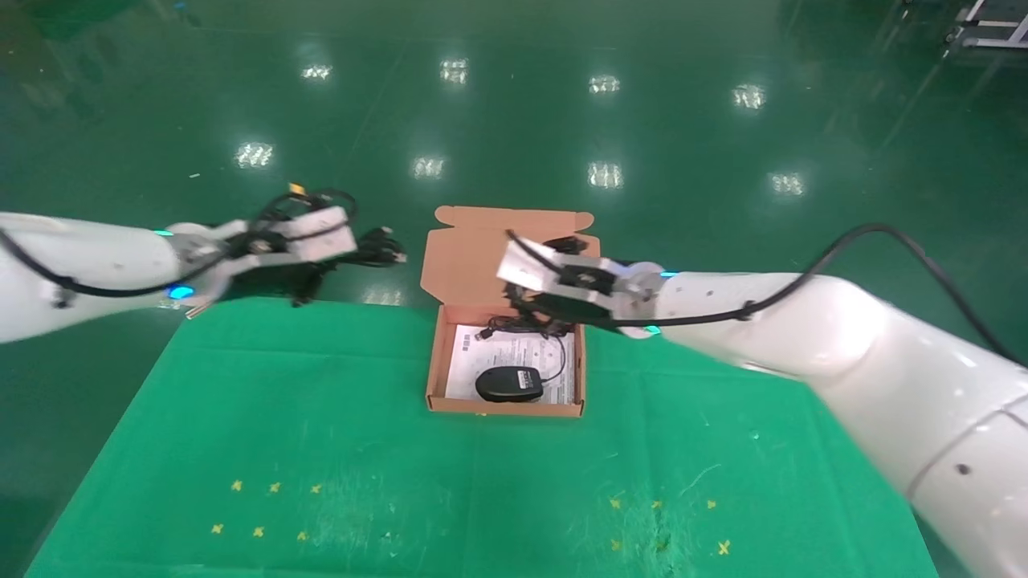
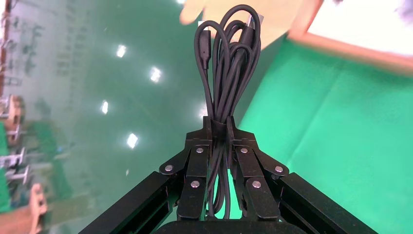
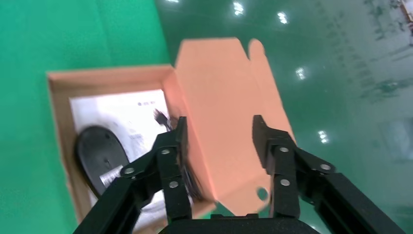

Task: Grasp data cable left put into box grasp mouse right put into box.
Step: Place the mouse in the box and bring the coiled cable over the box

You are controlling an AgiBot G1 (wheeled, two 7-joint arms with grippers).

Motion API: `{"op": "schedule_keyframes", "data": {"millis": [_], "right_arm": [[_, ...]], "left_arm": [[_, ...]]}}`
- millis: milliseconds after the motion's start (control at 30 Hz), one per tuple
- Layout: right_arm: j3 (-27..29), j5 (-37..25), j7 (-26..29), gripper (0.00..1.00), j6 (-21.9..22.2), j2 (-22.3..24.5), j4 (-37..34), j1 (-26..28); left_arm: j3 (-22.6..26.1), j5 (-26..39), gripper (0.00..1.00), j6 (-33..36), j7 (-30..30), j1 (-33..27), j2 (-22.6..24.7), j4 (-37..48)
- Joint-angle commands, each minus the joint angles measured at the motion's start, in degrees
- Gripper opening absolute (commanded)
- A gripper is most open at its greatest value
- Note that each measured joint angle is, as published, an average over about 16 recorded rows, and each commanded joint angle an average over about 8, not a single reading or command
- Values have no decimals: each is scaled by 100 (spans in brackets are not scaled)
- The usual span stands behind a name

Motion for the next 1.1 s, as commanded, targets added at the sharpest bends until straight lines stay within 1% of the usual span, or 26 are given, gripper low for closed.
{"op": "schedule_keyframes", "data": {"millis": [33,233,400,500,700,900,933,1100], "right_arm": [[7,-11,2,100,18,83,23,24],[14,-124,109,100,59,579,247,142],[-13,-264,314,100,50,1028,572,241],[-56,-381,487,100,20,1285,790,288],[-224,-746,977,100,-106,1612,1149,396],[-366,-1129,1519,100,-97,1701,1411,442],[-384,-1188,1600,100,-91,1712,1450,445],[-446,-1389,1866,100,-79,1758,1585,455]], "left_arm": [[11,-131,0,-106,137,50,104,103],[18,-654,0,-518,773,123,704,771],[15,-1083,0,-867,1476,143,1251,1468],[38,-1379,0,-981,1931,155,1490,1807],[262,-2066,0,-1036,2651,226,1657,2149],[669,-2672,0,-1074,3005,273,1684,2329],[745,-2756,4,-1074,3024,267,1687,2355],[1027,-3051,67,-1041,2999,226,1704,2457]]}}
